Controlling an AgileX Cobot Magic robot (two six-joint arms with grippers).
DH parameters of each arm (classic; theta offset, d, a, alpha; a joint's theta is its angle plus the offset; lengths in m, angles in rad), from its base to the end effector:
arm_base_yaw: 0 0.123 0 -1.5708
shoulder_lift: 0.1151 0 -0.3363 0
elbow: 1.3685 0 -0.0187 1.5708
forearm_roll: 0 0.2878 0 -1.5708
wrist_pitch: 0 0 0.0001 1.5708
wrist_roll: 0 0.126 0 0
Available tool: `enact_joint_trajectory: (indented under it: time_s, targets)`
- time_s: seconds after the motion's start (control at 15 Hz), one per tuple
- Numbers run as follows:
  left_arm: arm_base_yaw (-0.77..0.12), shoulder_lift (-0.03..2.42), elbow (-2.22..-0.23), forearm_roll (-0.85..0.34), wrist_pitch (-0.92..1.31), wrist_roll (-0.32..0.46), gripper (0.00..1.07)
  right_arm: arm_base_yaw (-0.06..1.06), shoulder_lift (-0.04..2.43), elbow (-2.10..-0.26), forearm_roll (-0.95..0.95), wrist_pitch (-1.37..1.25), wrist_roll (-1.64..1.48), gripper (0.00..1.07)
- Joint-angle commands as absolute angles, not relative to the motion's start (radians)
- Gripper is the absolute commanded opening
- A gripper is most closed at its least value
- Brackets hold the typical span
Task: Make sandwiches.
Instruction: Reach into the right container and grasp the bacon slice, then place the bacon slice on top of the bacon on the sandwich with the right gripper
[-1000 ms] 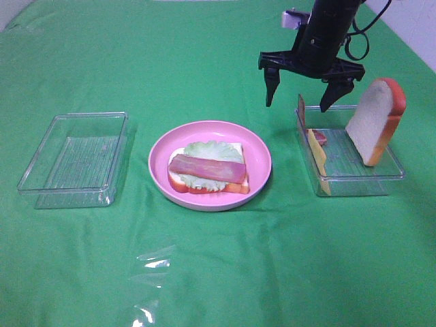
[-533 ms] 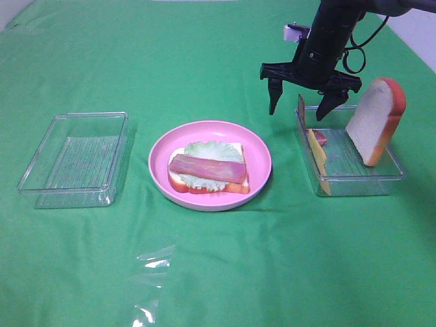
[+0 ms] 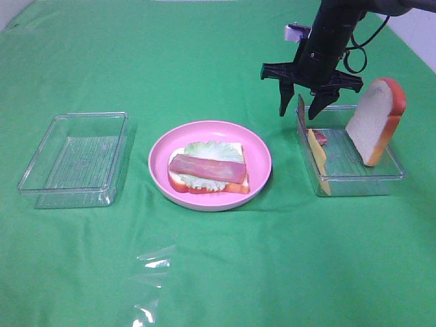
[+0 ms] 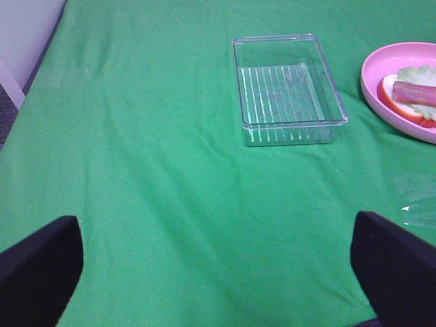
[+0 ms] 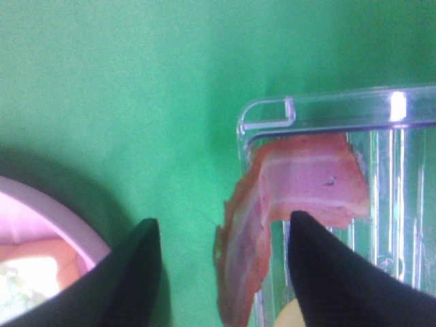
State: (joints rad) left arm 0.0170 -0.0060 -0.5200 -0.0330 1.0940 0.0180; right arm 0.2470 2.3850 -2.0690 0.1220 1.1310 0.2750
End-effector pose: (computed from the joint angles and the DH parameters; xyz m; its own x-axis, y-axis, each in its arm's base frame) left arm 0.0020 -0.0037 0.2822 -0.4622 -0.0050 -0.8868 0.0103 0.9999 -0.0110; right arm 0.5595 0.1554 0.1548 -0.9827 0.0816 -0.1664 0.0529 0.9840 0.1701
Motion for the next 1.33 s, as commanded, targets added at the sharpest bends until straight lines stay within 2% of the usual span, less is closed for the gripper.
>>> enact_joint_trajectory:
  time_s: [0.07, 0.27, 0.6, 0.8, 0.87, 0.93, 1.33]
  targets:
    - [0.02, -0.027, -0.517, -0.037, 1.078, 0.014, 1.0, 0.245, 2.381, -2.076, 0.098, 1.153, 0.268, 0.49]
    - [0.02, -0.027, -0.517, -0.037, 1.078, 0.014, 1.0, 0.245, 2.377, -2.088, 0.066, 1.177, 0.268, 0.44]
    - [0.02, -0.027, -0.517, -0.037, 1.078, 0.014, 1.0, 0.246, 2.377, -2.134, 0.085, 1.216, 0.268, 0.29]
    - [0.02, -0.027, -0.517, -0.037, 1.078, 0.014, 1.0, 0.247, 2.377, -2.134, 0.085, 1.233, 0.273, 0.25]
    - [0.02, -0.027, -0.517, -0.037, 1.078, 0.014, 1.0, 0.247, 2.377, -2.134, 0.085, 1.239, 0.278, 0.2]
    - [0.02, -0.027, -0.517, -0.037, 1.078, 0.014, 1.0, 0.247, 2.377, -2.134, 0.085, 1.256, 0.286, 0.02]
    - [0.02, -0.027, -0.517, -0.037, 1.078, 0.014, 1.0, 0.247, 2.312, -2.134, 0.082, 1.276, 0.286, 0.0]
